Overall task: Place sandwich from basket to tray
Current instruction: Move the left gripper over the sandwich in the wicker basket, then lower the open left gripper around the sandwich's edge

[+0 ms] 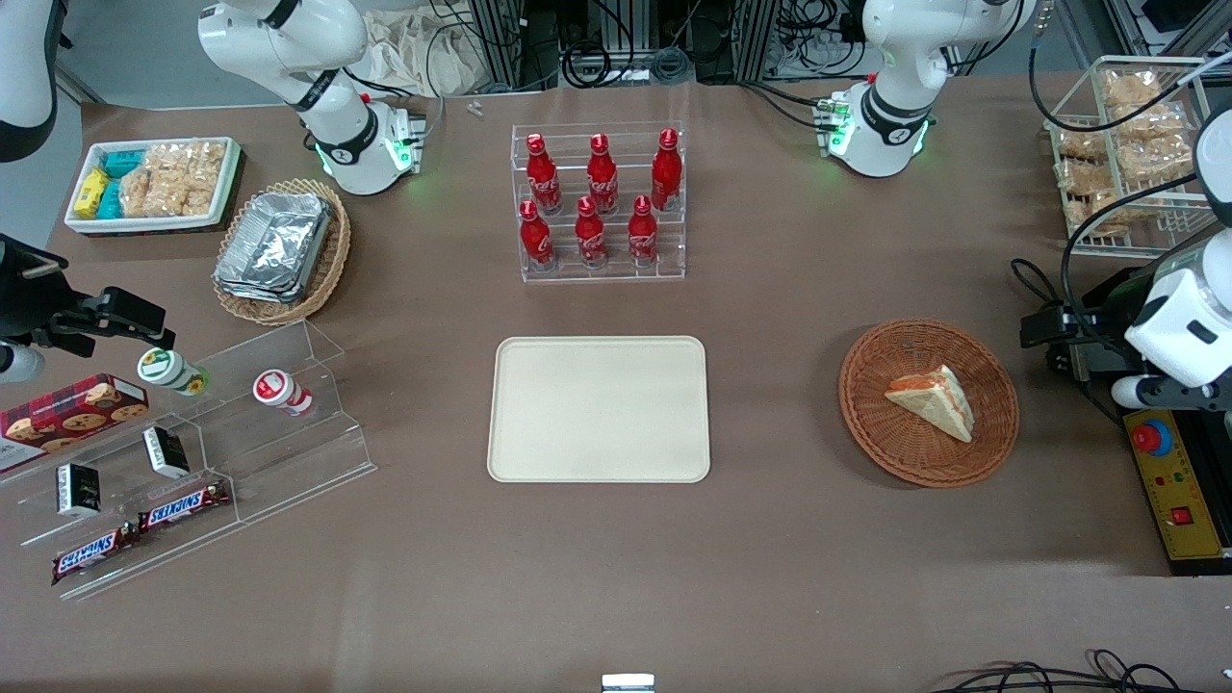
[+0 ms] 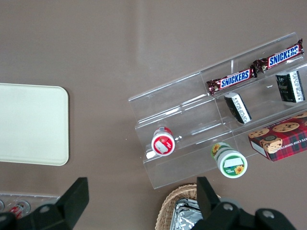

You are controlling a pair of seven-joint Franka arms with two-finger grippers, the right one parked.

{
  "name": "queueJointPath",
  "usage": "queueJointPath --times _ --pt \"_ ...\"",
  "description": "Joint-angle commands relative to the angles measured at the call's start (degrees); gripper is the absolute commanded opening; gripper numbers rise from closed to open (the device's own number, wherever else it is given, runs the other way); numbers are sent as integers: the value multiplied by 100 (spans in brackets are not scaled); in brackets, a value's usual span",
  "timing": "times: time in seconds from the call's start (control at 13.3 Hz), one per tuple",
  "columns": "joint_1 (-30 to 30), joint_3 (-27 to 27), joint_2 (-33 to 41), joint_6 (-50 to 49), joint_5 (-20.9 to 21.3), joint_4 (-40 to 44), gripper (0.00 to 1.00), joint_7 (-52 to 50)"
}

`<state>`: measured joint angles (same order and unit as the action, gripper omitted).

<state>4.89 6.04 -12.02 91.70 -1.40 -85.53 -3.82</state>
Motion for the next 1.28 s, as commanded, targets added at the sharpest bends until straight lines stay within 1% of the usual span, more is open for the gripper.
queueJointPath --times 0.0,0.23,0.6,0.75,0.9,1.2 --pt "-41 -24 120 347 69 -496 100 -968" --pt "-23 -41 446 1356 70 -1595 100 -2041" --pt "-32 -33 350 3087 61 -2809 100 -3351" --pt "-32 -41 201 3668 70 -3144 100 -3922" --pt "-23 -41 25 4065 70 -3346 100 -4065" --pt "3 -59 -151 4180 70 -3514 100 -4065"
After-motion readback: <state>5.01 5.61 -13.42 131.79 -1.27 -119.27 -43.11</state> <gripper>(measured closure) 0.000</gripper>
